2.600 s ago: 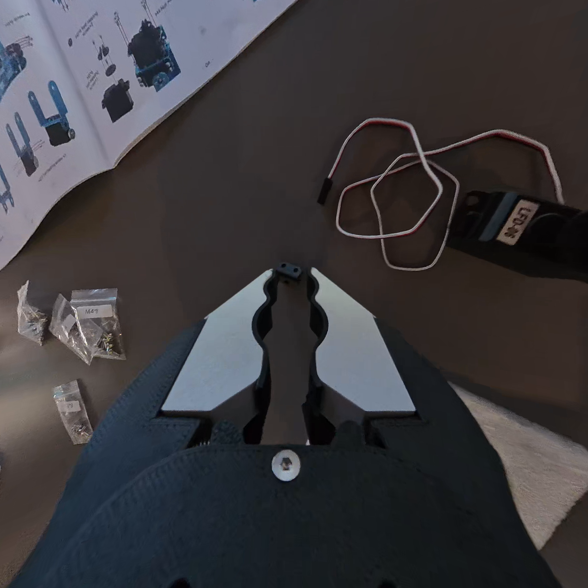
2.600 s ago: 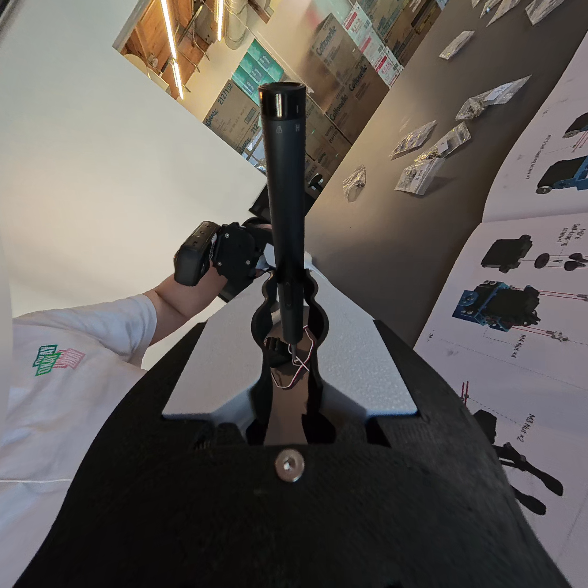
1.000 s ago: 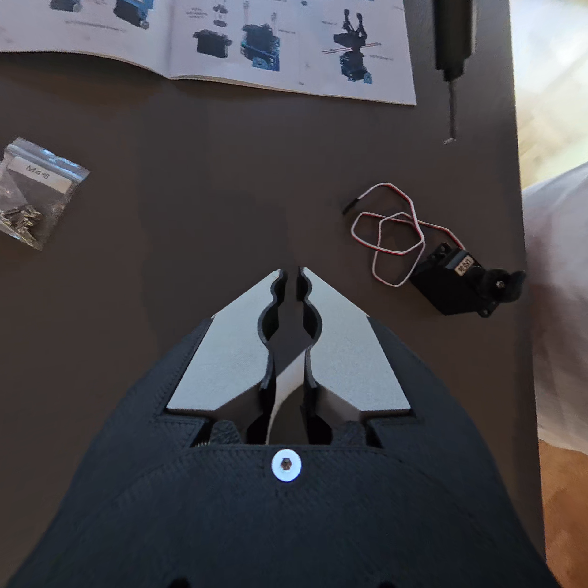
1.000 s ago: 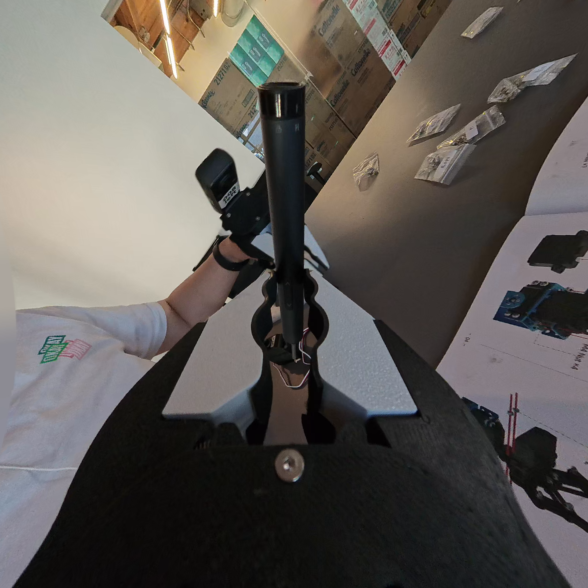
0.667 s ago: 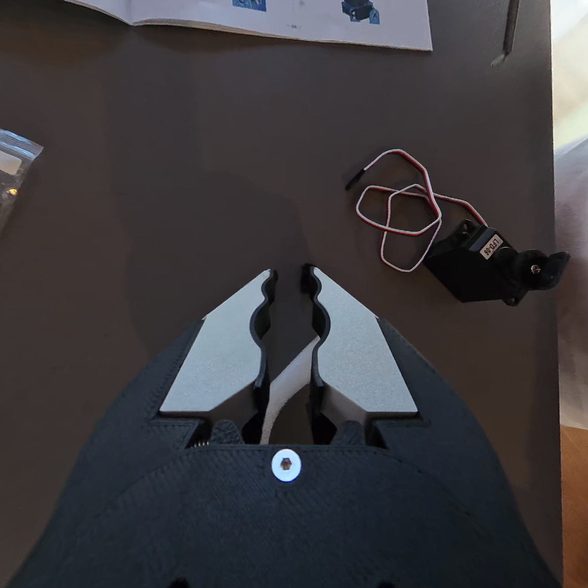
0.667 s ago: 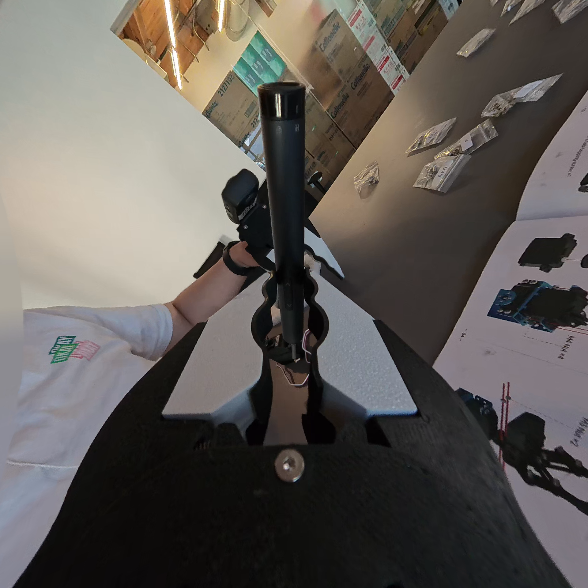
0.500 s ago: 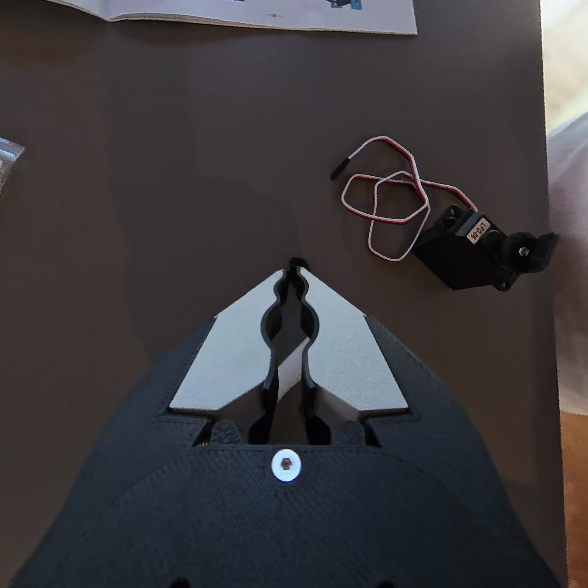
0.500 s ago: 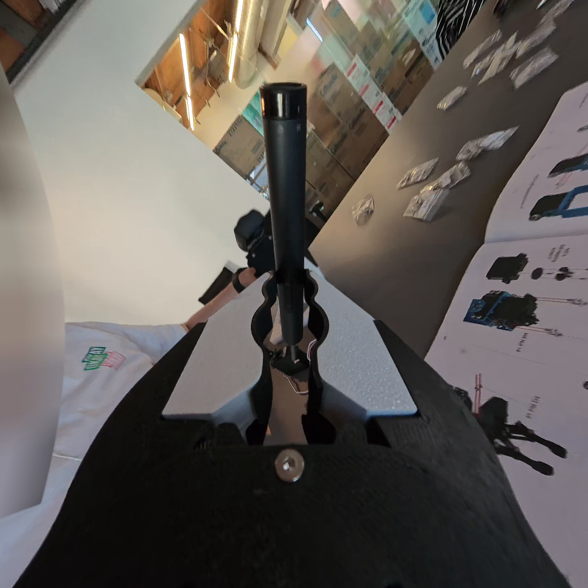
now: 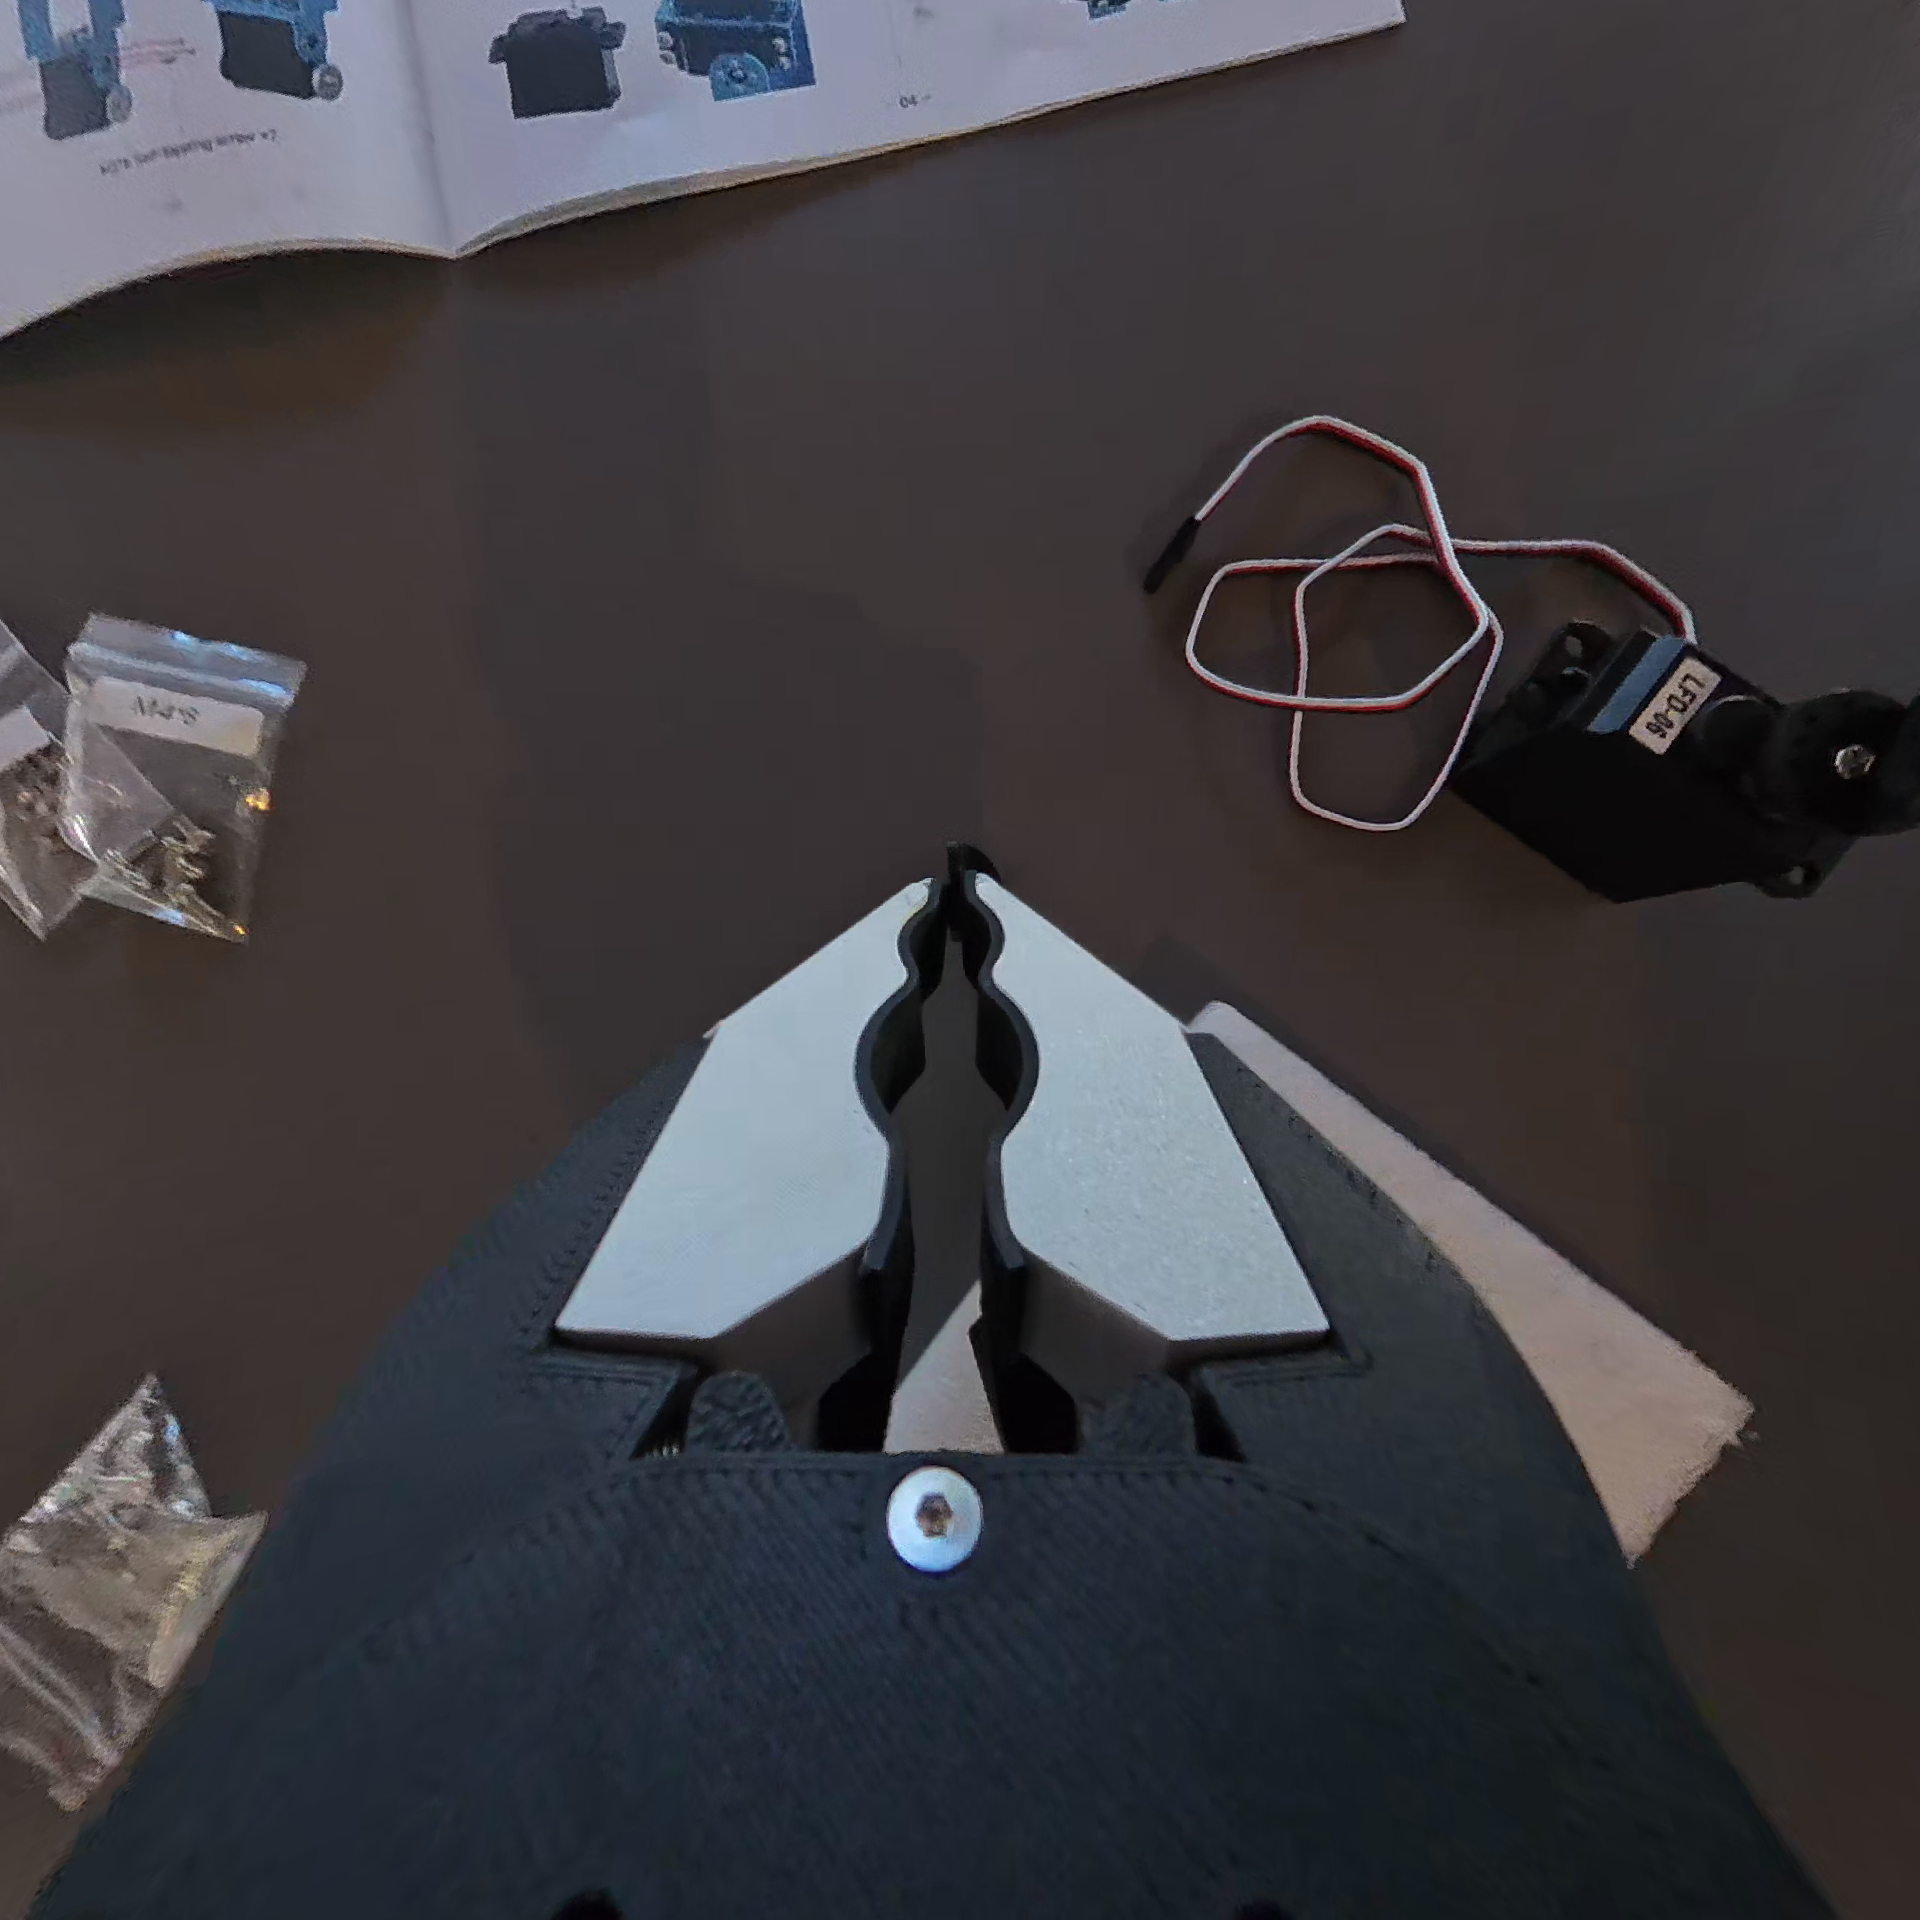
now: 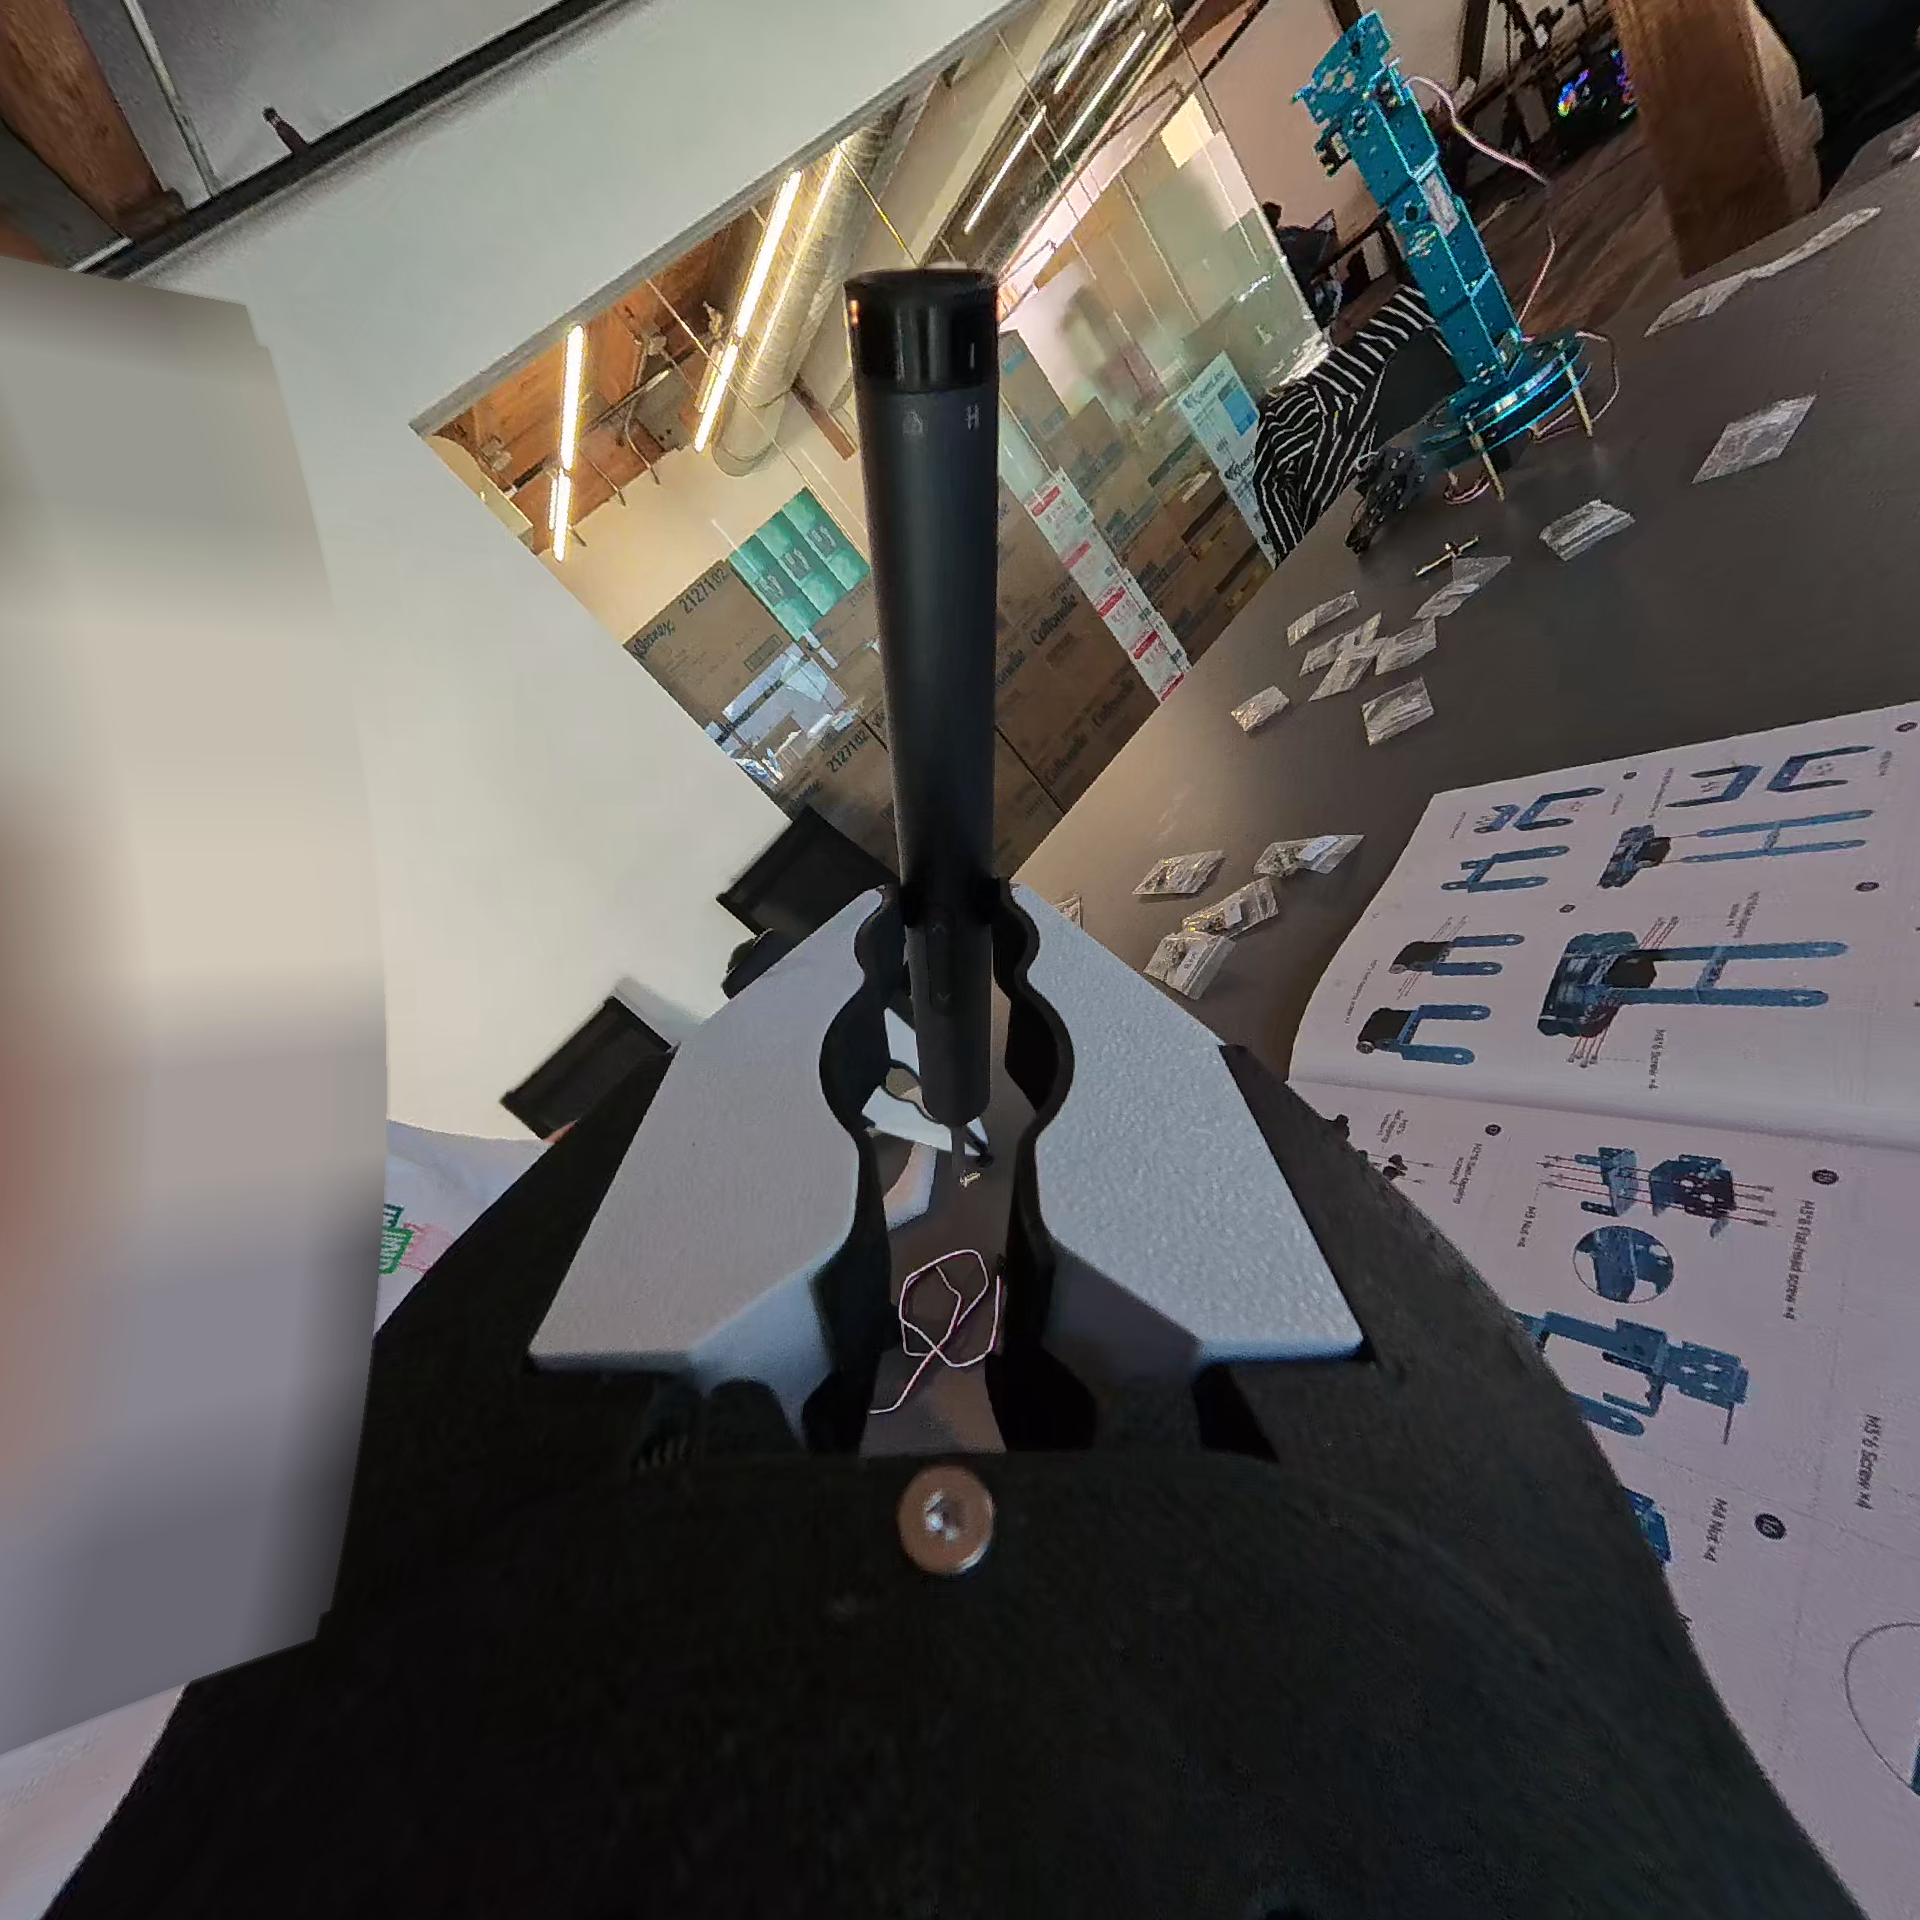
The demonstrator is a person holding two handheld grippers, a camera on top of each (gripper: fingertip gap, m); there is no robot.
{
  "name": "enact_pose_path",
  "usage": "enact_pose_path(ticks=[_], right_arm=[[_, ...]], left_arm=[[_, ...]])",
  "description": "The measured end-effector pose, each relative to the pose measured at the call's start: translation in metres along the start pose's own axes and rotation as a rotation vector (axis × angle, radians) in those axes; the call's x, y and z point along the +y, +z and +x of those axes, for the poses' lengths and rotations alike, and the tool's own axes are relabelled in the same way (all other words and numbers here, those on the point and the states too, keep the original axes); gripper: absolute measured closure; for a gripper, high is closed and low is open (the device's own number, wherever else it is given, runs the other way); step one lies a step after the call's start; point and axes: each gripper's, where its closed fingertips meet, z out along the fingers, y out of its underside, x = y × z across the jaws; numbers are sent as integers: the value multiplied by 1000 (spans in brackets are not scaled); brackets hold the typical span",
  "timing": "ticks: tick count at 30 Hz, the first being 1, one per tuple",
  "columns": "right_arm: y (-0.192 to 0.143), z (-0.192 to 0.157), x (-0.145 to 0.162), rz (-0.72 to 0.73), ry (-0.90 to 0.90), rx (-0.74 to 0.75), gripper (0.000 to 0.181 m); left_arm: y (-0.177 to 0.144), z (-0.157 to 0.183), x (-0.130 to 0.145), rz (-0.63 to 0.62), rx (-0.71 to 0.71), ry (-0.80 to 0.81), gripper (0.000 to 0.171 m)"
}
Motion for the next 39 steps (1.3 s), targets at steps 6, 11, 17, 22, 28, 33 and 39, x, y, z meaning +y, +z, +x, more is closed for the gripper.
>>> enact_pose_path(ticks=[6,11,17,22,28,33,39], right_arm=[[-3,20,6,34,74,13,166],[-1,32,12,32,110,28,166],[-4,36,15,36,111,49,166],[-1,39,18,28,125,57,166],[6,37,17,8,111,59,166],[7,33,18,11,101,49,166],[9,28,19,-2,83,5,166]], left_arm=[[-3,-4,-9,-6,55,152,171],[3,-4,-9,-53,113,295,171],[11,-6,-3,-112,125,463,171],[14,-2,-6,-78,126,538,171],[13,-10,-6,-58,34,657,171],[7,-25,-8,-37,-77,536,140],[-25,-34,-1,-53,-233,24,150]])
